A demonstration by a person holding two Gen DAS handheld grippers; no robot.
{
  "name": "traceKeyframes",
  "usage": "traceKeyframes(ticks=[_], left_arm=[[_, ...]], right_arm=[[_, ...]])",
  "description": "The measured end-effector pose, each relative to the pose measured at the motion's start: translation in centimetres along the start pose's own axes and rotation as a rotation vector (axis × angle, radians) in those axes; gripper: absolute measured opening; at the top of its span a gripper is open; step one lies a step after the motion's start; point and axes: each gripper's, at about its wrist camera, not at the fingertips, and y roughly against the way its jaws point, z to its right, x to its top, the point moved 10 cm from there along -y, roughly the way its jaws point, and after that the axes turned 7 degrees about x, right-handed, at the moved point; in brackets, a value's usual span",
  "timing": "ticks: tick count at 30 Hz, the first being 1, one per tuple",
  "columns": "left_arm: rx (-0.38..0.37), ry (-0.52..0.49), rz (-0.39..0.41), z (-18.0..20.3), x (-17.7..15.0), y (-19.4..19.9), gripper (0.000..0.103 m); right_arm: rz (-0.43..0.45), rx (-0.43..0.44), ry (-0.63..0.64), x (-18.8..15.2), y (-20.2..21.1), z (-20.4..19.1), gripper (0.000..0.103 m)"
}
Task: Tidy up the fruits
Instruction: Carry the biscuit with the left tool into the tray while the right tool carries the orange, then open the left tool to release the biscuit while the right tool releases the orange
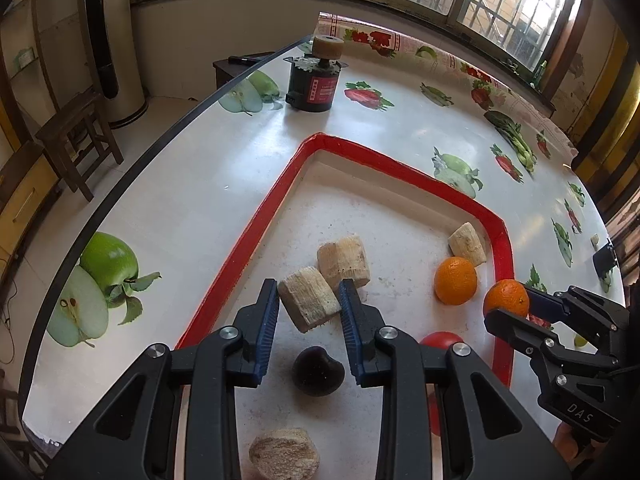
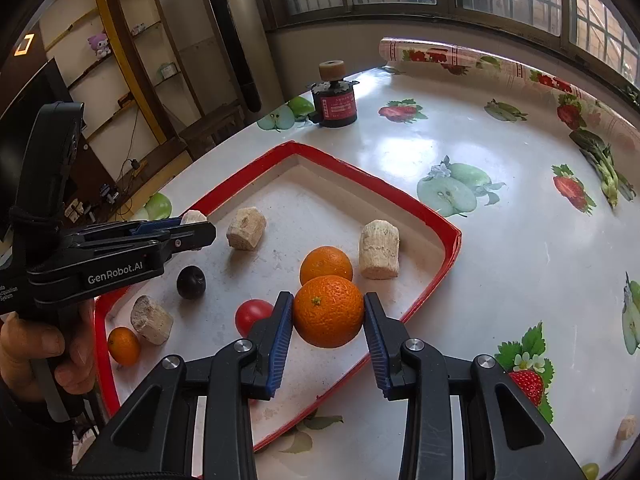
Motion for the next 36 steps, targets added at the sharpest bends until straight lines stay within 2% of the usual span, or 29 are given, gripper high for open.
traceKeyframes(ticks=[12,14,15,16,19,28,36], left_arm=[[0.023,-0.008,-0.048,0.1,-1.4,-0.8,0.03],[0.038,-0.012,-0.047,0.1,-1.5,-0.7,0.04],[0.043,-0.014,-0.043,0.1,-1.5,-0.5,0.049],[0.047,-0.015,-0.036,0.1,-1.5,-0.3,0.054],[0.049,-0.016,-0.023,0.1,-1.5,0.4,0.054],[0.039,-0.016,0.006,0.9,-1.8,2.4,0.054],[-0.012,-0.042,0.035,3.8,-2.3,4.5,0.053]], right_arm=[[-0.021,0.0,-0.009,-0.4,-0.9,0.5,0.037],[-0.023,-0.005,-0.004,-0.4,-0.9,0.5,0.037],[-0.022,-0.006,-0.003,-0.4,-0.8,0.5,0.039],[-0.018,-0.006,-0.003,-0.5,-0.7,0.5,0.042],[-0.004,-0.009,-0.002,-0.3,0.0,0.3,0.048],[0.047,-0.024,-0.013,-0.8,3.6,1.0,0.048],[0.096,-0.063,-0.049,-2.4,7.9,3.2,0.048]])
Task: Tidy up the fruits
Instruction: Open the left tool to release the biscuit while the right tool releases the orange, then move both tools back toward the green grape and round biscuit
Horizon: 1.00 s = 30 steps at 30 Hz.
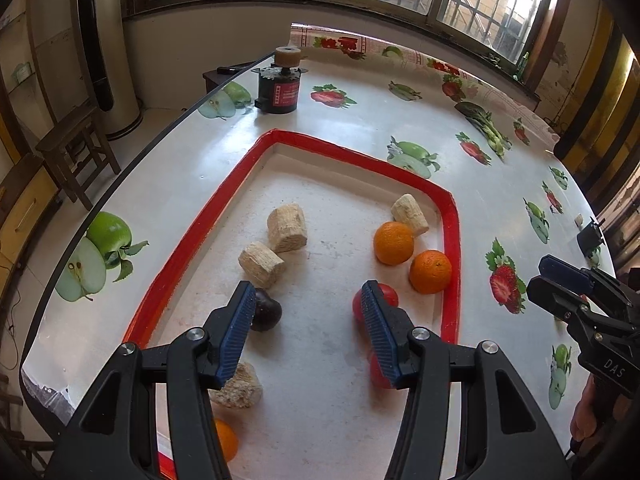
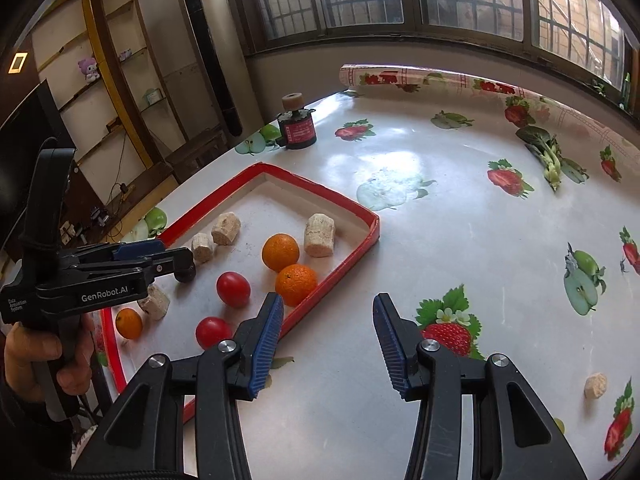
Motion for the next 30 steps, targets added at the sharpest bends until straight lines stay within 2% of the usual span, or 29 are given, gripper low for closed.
traceKeyframes(ticks=[12,30], left_arm=[[-0.09,-0.084,0.019,7.4,-1.0,2.2,0.053],[-0.208,-0.253,-0.015,18.5,-4.5,3.3,0.053]], right_arm=[[0.048,-0.1,-0.079,-3.2,6.4,6.1,0.049],[0.079,-0.23,-0.223,-8.9,13.2,14.8,0.049]])
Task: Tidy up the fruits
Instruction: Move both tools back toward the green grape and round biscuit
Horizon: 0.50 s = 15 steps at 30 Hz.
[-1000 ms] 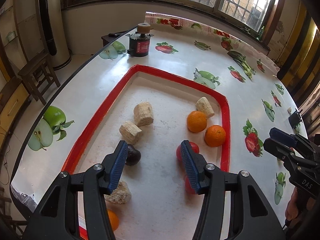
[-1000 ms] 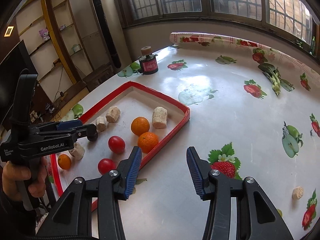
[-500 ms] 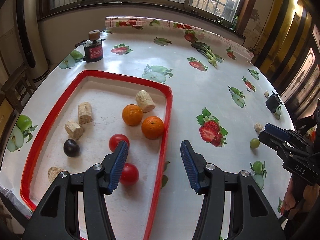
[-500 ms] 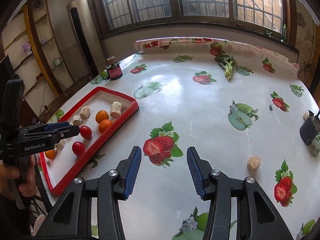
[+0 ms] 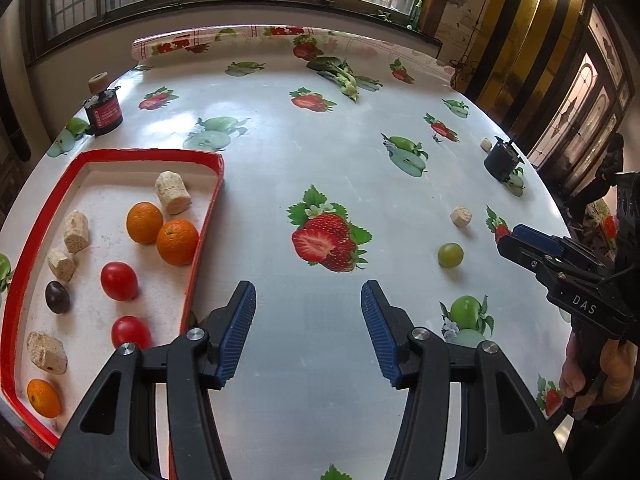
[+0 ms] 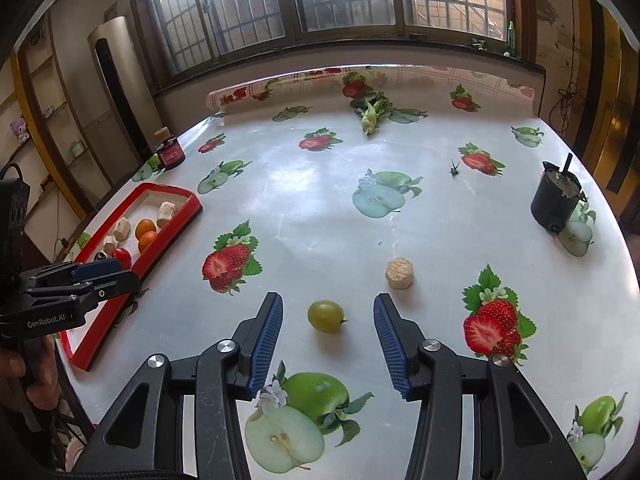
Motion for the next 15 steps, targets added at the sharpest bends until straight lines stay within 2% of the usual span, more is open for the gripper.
traceKeyframes(ticks=[8,15], left_arm=[[-0.062,-0.071,-0.021,5.4,-0.3,-1.2,0.053],[-0.113,-0.13,-0.057,9.9,-0.3,-3.6,0.053]], right_arm=[[-0.003,-0.031,-0.047,-0.6,0.2,3.6,0.049],[-0.037,-0.018,-0.059,-0.7,-2.2,5.4,0.049]])
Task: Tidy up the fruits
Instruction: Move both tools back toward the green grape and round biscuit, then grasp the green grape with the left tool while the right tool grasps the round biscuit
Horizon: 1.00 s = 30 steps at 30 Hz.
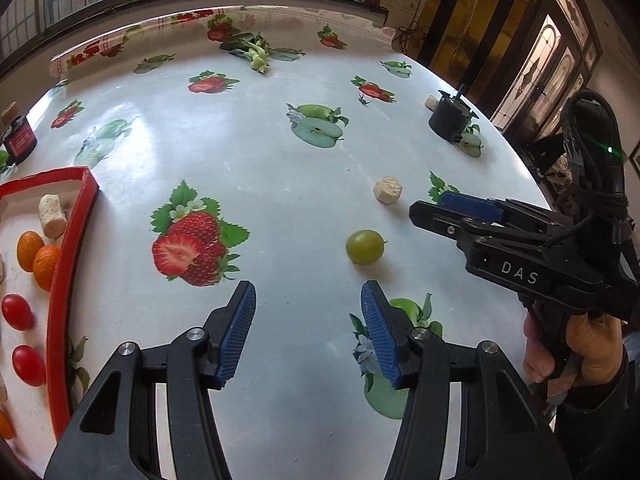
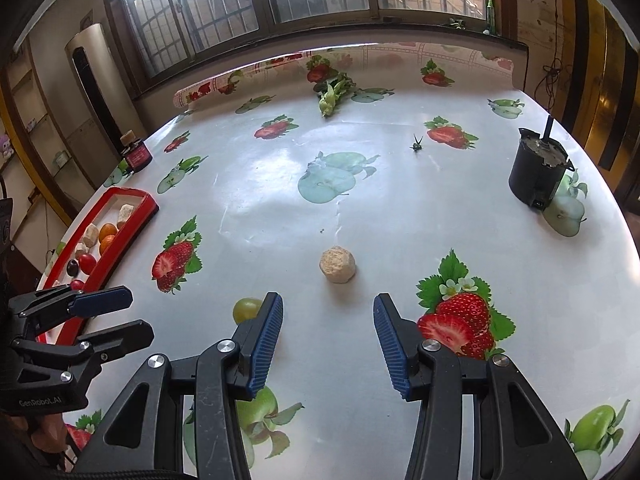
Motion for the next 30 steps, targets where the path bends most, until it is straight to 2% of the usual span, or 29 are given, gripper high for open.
traceKeyframes(ticks=[8,11,12,16,17,19,21,30], left_arm=[[-0.02,-0.048,-0.035,2.9,0.9,-2.4,0.053],[-0.019,-0.065,-0.039,3.5,1.2,-3.2,0.053],[-0.015,-0.07,-0.04,3.7,1.4,-3.5,0.053],[-0.011,-0.086,-0.05,4.3,1.5,-4.6,0.052],[-0.009,-0.09,-0.051,4.5,1.5,-4.8,0.05],[0.019,-0.102,-0.03,4.4,1.9,-5.0,0.037],[0.012,-0.098,-0.025,4.4,2.1,-5.1,0.025],[0.016,-0.071,-0.015,3.0,1.5,-3.8,0.024]], right_arm=[[-0.044,0.024,0.0,1.1,-3.5,1.3,0.049],[-0.06,0.032,0.014,1.4,-4.7,1.2,0.039],[-0.068,0.031,0.018,1.4,-5.0,1.3,0.029],[-0.04,0.022,0.008,1.6,-4.2,2.1,0.026],[-0.028,0.02,-0.001,1.7,-3.7,2.4,0.026],[-0.009,0.014,-0.019,1.8,-2.8,3.1,0.026],[0.005,0.008,-0.031,1.8,-2.0,3.6,0.026],[0.031,0.013,-0.035,1.7,-0.1,2.7,0.026]])
